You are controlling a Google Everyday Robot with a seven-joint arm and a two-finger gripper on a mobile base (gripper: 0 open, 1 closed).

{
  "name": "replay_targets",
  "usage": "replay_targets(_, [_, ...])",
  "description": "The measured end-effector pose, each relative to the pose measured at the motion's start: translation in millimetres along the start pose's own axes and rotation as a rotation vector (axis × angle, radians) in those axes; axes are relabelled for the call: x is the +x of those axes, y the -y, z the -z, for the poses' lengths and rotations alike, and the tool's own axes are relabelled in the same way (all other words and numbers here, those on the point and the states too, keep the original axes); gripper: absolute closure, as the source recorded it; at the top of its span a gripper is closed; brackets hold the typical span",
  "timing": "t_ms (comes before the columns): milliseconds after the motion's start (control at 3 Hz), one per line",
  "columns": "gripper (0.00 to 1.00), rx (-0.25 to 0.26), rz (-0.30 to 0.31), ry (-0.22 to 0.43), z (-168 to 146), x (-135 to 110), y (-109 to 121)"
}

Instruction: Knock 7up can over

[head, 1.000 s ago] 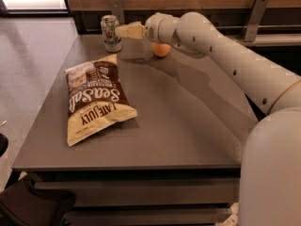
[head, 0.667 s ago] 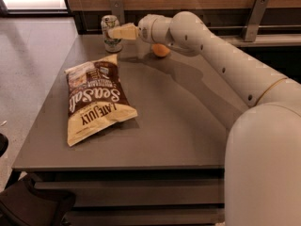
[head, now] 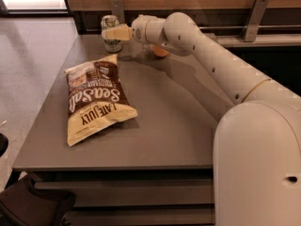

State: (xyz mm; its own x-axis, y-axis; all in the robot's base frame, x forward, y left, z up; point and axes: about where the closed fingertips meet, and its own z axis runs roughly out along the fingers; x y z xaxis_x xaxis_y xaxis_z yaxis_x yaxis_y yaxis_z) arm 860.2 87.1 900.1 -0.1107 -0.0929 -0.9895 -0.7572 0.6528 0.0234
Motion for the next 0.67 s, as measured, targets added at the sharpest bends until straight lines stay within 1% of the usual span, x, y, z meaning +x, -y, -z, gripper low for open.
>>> replay_targets(667, [0.0,-0.065,-0.032,0.033,-27,8,-15])
